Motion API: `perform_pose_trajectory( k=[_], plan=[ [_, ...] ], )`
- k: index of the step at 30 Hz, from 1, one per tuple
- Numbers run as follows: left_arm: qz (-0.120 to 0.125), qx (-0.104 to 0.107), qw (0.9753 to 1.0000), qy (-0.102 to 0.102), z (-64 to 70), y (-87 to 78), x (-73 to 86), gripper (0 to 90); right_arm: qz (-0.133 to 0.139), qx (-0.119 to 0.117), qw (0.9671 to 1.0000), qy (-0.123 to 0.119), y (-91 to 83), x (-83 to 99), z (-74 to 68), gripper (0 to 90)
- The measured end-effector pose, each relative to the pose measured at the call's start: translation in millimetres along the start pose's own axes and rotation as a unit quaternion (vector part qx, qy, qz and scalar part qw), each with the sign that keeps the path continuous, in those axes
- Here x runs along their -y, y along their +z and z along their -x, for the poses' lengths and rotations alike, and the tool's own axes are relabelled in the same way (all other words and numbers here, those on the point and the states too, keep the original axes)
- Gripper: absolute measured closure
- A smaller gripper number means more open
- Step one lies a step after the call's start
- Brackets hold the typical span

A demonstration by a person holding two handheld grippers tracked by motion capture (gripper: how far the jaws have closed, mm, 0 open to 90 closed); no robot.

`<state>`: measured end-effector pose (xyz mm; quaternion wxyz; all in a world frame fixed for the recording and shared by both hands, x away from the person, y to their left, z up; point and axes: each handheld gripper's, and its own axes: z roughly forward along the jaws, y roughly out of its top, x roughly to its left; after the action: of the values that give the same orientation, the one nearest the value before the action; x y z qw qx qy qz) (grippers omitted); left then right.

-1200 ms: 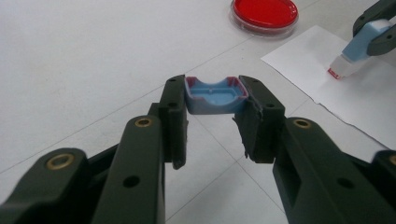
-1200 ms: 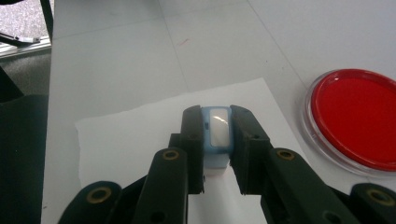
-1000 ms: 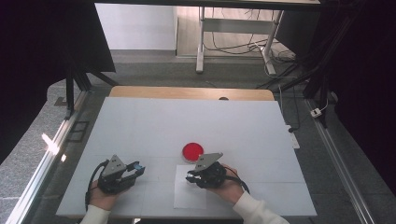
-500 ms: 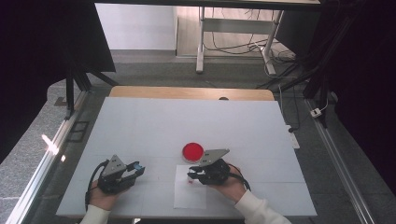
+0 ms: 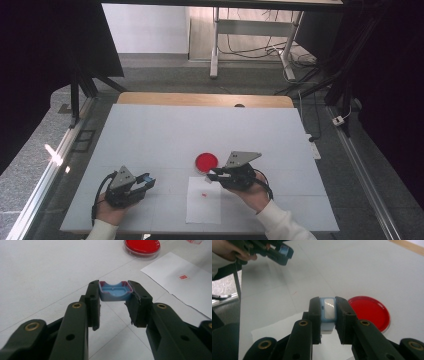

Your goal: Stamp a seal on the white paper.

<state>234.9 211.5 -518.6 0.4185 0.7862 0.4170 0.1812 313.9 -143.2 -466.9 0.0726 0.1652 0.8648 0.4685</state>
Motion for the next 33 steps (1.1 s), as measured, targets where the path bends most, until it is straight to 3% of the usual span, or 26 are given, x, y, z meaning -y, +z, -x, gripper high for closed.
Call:
perform_pose_trajectory(
  k=[14, 33],
  plan=[
    [0.0, -0.001, 1.0, 0.001, 0.5, 0.6, -0.5, 64.3, 0.061, 0.027, 0.9975, 0.025, -22.3, -5.7, 9.9, 75.5],
    [0.0, 0.0, 1.0, 0.002, 0.8, 1.8, -1.4, 64.3, 0.108, 0.036, 0.9922, 0.051, -33.8, -6.4, 15.1, 75.4]
  ],
)
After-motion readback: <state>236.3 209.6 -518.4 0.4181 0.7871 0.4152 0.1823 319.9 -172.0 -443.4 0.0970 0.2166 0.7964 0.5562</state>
